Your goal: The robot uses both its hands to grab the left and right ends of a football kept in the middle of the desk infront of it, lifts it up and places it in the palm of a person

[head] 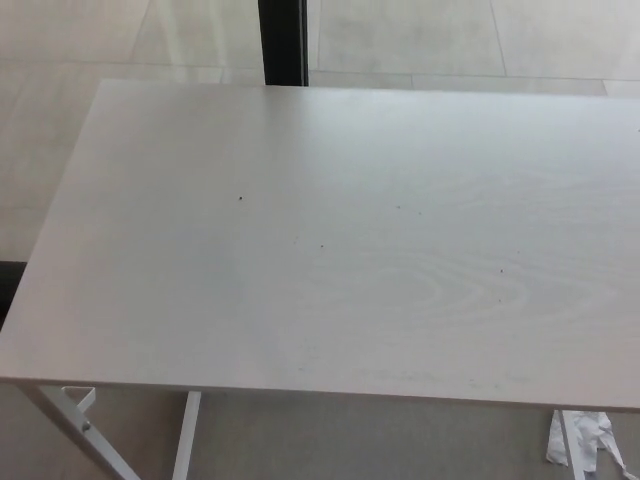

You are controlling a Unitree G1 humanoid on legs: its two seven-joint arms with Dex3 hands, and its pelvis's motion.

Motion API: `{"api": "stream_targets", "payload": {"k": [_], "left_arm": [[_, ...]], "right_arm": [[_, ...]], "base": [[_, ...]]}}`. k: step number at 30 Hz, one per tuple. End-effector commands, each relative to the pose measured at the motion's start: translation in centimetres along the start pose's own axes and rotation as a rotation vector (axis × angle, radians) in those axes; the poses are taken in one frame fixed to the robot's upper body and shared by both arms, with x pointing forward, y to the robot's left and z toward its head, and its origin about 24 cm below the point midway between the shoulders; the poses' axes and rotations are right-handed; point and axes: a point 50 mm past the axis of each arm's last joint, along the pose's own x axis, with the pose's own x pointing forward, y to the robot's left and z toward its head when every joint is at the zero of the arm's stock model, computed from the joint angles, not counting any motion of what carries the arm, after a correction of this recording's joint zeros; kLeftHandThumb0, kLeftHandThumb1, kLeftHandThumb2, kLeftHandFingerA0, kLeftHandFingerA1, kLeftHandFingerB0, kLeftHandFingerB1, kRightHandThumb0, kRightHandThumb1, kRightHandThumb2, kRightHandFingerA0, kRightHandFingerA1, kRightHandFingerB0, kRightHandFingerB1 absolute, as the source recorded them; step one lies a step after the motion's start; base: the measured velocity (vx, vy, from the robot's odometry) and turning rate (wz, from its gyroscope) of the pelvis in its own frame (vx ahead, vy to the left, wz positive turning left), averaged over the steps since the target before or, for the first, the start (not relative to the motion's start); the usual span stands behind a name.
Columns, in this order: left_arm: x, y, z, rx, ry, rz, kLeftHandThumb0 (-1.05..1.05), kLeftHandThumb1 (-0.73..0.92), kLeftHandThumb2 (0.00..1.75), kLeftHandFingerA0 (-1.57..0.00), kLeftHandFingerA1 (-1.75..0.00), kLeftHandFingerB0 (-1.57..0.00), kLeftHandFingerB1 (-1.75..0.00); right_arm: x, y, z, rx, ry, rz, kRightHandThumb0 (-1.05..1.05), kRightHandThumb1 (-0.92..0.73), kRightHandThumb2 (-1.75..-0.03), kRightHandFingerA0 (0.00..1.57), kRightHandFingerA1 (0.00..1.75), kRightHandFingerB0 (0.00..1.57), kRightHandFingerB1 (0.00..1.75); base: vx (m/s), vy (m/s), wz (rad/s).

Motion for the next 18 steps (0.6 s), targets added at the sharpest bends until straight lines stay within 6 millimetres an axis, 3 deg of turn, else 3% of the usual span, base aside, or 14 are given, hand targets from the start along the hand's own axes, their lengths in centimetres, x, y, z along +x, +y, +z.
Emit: {"api": "stream_targets", "payload": {"k": [1, 2, 3, 4, 5, 8, 9, 10, 15, 16, 17, 18], "left_arm": [[-0.3, 1.4, 1.1, 0.188, -0.01, -0.046, -0.72, 0.68, 0.6, -0.63, -0.54, -0.39, -0.35], [-0.1, 1.1, 1.3, 0.172, -0.008, -0.038, -0.7, 0.7, 0.61, -0.63, -0.52, -0.36, -0.35], [0.1, 1.0, 1.3, 0.15, -0.012, -0.034, -0.71, 0.68, 0.6, -0.66, -0.51, -0.36, -0.36], [0.1, 0.9, 1.4, 0.147, -0.018, -0.038, -0.73, 0.69, 0.61, -0.65, -0.5, -0.39, -0.36], [0.2, 0.7, 1.5, 0.152, -0.024, -0.054, -0.73, 0.53, 0.92, -0.6, -0.62, -0.36, -0.5], [0.3, 0.1, 1.8, 0.158, -0.029, -0.092, -0.72, 0.54, 0.92, -0.62, -0.63, -0.39, -0.51], [0.3, 0.1, 1.7, 0.153, -0.031, -0.098, -0.75, 0.51, 0.91, -0.62, -0.63, -0.4, -0.51], [0.2, 0.0, 1.7, 0.158, -0.035, -0.106, -0.75, 0.66, 0.61, -0.69, -0.52, -0.47, -0.38], [0.5, -0.1, 1.8, 0.142, -0.054, -0.122, -0.7, 0.69, 0.62, -0.74, -0.52, -0.53, -0.38], [0.6, -0.1, 1.8, 0.126, -0.06, -0.122, -0.69, 0.68, 0.61, -0.73, -0.52, -0.54, -0.38], [0.6, -0.2, 1.8, 0.104, -0.063, -0.125, -0.69, 0.66, 0.61, -0.73, -0.52, -0.53, -0.38], [0.6, -0.3, 2.1, 0.056, -0.08, -0.11, -0.65, 0.6, 0.59, -0.68, -0.51, -0.55, -0.4]], "right_arm": [[0.1, -0.5, 2.1, -0.343, -0.164, 0.215, -0.8, -0.62, -0.59, 0.49, 0.74, 0.13, 0.48], [0.0, -0.5, 2.4, -0.45, -0.204, 0.24, -0.8, -0.62, -0.59, 0.62, 0.7, 0.17, 0.47], [-0.1, -0.4, 2.5, -0.472, -0.22, 0.254, -0.78, -0.6, -0.59, 0.65, 0.67, 0.18, 0.46], [-0.3, -0.4, 2.6, -0.489, -0.23, 0.269, -0.77, -0.62, -0.58, 0.61, 0.66, 0.15, 0.47], [-0.4, -0.3, 2.8, -0.515, -0.237, 0.284, -0.77, -0.62, -0.59, 0.55, 0.59, 0.13, 0.45], [-0.4, -0.2, 3.1, -0.566, -0.237, 0.285, -0.81, -0.66, -0.6, 0.55, 0.59, 0.11, 0.46], [-0.4, -0.3, 3.1, -0.566, -0.228, 0.283, -0.79, -0.67, -0.6, 0.54, 0.58, 0.11, 0.45], [-0.4, -0.3, 3.2, -0.567, -0.224, 0.286, -0.79, -0.67, -0.6, 0.52, 0.59, 0.1, 0.44], [-0.2, -0.3, 3.1, -0.536, -0.229, 0.304, -0.78, -0.63, -0.59, 0.52, 0.61, 0.12, 0.46], [-0.3, -0.3, 3.1, -0.543, -0.235, 0.307, -0.87, -0.54, -0.9, 0.53, 0.69, 0.12, 0.52], [-0.3, -0.4, 3.1, -0.54, -0.237, 0.315, -0.88, -0.54, -0.91, 0.59, 0.74, 0.12, 0.52], [-0.2, -0.5, 3.0, -0.485, -0.243, 0.293, -0.77, -0.46, -0.88, 0.85, 0.78, 0.33, 0.54]], "base": [[0.0, 0.0, 0.0], [0.0, 0.0, 0.0], [0.0, 0.0, 0.0], [0.0, 0.0, 0.0], [0.0, 0.0, 0.0], [0.0, 0.0, 0.0], [0.0, 0.0, 0.0], [0.0, 0.0, 0.0], [0.0, 0.0, 0.0], [0.0, 0.0, 0.0], [0.0, 0.0, 0.0], [0.0, 0.0, 0.0]]}}
